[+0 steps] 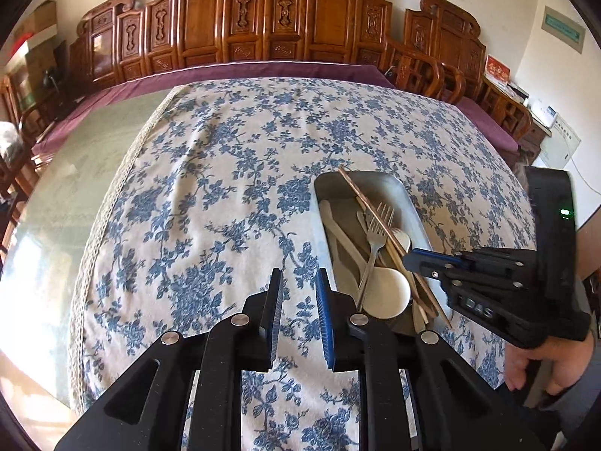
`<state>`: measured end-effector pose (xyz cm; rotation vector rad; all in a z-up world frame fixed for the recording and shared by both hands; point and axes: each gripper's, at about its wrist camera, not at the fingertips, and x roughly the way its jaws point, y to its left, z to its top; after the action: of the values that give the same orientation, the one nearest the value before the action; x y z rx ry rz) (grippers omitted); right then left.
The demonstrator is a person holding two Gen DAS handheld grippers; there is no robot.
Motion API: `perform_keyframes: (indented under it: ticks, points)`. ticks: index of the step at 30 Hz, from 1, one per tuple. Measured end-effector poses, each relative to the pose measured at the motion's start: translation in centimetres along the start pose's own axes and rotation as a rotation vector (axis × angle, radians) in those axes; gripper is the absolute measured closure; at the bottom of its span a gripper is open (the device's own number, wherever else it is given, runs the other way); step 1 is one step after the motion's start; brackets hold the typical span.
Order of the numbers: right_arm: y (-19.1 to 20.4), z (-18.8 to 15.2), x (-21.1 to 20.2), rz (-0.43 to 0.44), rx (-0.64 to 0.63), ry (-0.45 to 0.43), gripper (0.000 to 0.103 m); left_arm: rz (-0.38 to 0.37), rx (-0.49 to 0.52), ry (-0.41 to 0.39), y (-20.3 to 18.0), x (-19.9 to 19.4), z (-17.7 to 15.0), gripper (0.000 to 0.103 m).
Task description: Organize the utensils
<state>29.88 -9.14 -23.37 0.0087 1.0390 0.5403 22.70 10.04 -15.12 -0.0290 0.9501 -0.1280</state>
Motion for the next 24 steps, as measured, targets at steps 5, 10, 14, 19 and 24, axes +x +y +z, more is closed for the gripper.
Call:
perform_keyframes:
  ticks: [5,10,14,19,24]
  points:
    - [-0.2,0.0,0.9,-0.014,0.015,0.015,0.097,0.003,-0.009,0.001,0.4,-0.3,-0.4,0.086]
    - [0.4,0.2,1.4,-0.018,0.017,0.018,0.096,0.005,-0.018,-0.005,0.8,-0.8,-0.7,0.086]
    - [1.3,0.3,1.4,-0.026,-0.011,0.01,0.096,0.008,-0.022,-0.008,1.0,-1.3,-0.9,0.085]
    - [1.8,0.3,0.5,-0.038,-0.026,-0.019,0.096,0.011,-0.025,-0.021,1.1,-2.0,-1.0,0.081]
    - [1.8,0.0,-1.8,-0.058,-0.031,-0.059,0.096,0.011,-0.026,-0.037,0.9,-3.0,-1.0,0.077]
